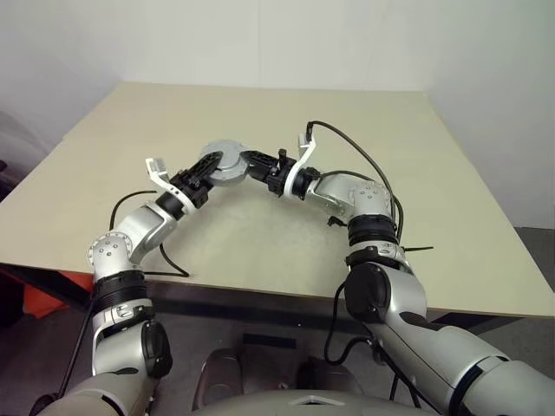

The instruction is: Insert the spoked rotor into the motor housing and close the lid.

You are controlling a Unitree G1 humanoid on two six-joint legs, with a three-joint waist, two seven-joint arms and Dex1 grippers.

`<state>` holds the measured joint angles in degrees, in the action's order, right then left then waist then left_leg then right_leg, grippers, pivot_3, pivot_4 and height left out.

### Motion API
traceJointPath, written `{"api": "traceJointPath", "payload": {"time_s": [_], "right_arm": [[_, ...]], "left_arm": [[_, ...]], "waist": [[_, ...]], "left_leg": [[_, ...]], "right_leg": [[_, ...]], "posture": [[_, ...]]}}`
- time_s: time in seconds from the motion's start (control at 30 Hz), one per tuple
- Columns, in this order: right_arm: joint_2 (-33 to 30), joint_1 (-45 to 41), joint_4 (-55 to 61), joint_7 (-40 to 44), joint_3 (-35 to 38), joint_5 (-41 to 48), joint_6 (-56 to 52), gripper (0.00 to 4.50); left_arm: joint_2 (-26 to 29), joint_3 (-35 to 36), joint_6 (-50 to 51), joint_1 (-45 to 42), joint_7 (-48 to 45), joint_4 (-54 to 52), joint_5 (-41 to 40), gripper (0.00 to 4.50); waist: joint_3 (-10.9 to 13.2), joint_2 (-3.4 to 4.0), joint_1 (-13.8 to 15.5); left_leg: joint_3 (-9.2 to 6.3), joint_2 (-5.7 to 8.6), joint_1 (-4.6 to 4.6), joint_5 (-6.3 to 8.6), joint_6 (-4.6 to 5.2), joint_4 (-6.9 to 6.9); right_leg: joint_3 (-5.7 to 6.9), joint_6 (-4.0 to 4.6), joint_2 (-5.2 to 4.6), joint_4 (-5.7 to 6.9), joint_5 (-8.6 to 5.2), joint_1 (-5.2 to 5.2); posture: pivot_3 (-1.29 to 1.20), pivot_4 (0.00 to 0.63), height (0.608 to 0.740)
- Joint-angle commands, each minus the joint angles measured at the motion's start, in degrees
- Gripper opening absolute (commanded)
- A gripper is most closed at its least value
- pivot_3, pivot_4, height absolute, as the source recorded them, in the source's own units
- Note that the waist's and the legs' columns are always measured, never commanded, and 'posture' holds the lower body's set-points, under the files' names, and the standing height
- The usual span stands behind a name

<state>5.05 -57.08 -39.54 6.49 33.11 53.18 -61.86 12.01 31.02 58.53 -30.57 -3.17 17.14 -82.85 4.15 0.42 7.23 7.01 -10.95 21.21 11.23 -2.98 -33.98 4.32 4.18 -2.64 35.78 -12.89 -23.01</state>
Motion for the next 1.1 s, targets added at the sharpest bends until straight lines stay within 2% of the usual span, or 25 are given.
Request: {"api": "traceJointPath", "payload": {"time_s": [0.03, 0.07, 0.3, 0.7, 1.1], "right_arm": [[-0.4, -0.8, 0.7, -0.1, -1.2, -2.6, 7.1, 3.48], [-0.4, -1.0, 0.4, -0.1, -1.1, -2.9, 8.3, 3.8], [-0.2, -1.2, -0.6, -0.2, -1.0, -3.3, 10.6, 3.8], [-0.8, 0.3, -0.1, 0.2, -2.4, -3.8, 10.2, 3.8], [-1.6, 0.5, -0.8, 1.4, -3.5, -4.1, 10.0, 3.8]], "left_arm": [[0.8, 0.9, -1.0, -0.5, -0.6, -2.3, -1.0, 2.31], [0.8, 0.9, -1.1, -0.4, -0.5, -2.4, -1.0, 2.31], [1.0, 2.3, -2.9, 0.8, 0.2, -3.2, -0.7, 2.31], [1.1, 10.2, -9.7, 11.8, 3.8, -7.7, -3.4, 2.31], [2.6, 10.4, -16.5, 10.1, 6.4, -3.5, 2.6, 2.31]], "waist": [[0.0, 0.0, 0.0], [0.0, 0.0, 0.0], [0.0, 0.0, -0.1], [0.0, -0.05, 0.1], [0.0, -0.14, -0.2]], "left_leg": [[0.0, 0.0, 0.01, 0.0, 0.0, -0.01], [0.0, 0.0, 0.02, 0.0, 0.0, -0.01], [0.0, 0.0, 0.02, 0.0, 0.0, -0.05], [-0.01, -0.03, 0.02, 0.01, 0.02, -0.11], [-0.01, -0.04, -0.16, -0.02, -0.03, -0.25]], "right_leg": [[0.0, 0.0, 0.0, 0.0, 0.0, 0.0], [0.01, -0.01, 0.0, 0.0, 0.0, 0.0], [0.0, -0.02, 0.0, 0.01, 0.01, 0.0], [0.0, -0.05, 0.01, -0.01, 0.03, 0.04], [-0.05, -0.25, 0.01, -0.02, 0.17, 0.24]], "posture": [[0.0, 0.0, 0.74], [0.0, 0.0, 0.74], [0.0, 0.0, 0.74], [0.0, 0.0, 0.74], [0.0, 0.0, 0.74]]}}
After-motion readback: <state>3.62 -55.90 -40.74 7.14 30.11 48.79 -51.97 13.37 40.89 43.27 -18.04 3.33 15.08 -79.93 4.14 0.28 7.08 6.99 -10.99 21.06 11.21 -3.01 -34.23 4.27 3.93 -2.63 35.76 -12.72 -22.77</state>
